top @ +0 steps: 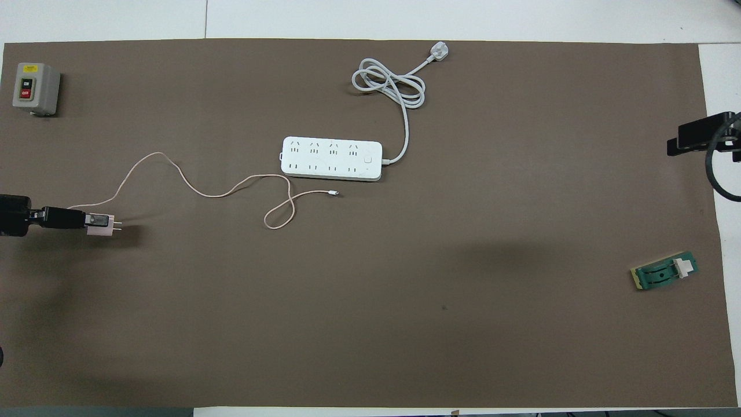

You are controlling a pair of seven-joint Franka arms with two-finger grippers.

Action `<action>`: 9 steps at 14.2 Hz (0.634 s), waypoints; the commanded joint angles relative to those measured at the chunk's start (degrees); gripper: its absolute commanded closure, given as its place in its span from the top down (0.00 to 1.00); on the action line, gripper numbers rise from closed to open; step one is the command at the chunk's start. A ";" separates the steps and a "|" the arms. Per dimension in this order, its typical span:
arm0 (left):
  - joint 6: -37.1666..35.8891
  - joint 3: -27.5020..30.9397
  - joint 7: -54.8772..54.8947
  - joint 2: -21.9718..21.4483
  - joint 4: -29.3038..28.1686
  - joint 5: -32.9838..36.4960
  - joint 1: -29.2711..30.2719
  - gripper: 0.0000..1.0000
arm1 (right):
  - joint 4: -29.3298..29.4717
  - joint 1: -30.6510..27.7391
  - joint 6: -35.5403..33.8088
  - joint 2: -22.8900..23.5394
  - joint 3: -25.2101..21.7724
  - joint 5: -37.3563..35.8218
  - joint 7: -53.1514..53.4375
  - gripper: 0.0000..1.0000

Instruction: Unplug charger and place it aside

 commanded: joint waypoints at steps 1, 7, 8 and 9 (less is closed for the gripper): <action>3.08 0.06 0.62 -0.42 -1.93 -1.34 -0.96 0.00 | -0.33 -0.75 0.43 -1.02 -0.09 -1.62 -2.83 1.00; 7.39 0.06 0.80 -0.07 -3.59 -1.25 -2.28 0.24 | 0.64 1.00 -0.53 -0.94 -0.88 -2.50 4.54 1.00; 8.26 0.06 0.80 -0.16 -4.12 -1.25 -2.28 0.40 | 0.55 1.09 -0.45 -0.94 -0.79 -2.50 5.17 1.00; 8.36 0.06 0.71 -0.16 -4.30 -1.25 -2.28 0.56 | 0.11 1.09 -0.19 -1.02 -0.79 -2.50 4.92 1.00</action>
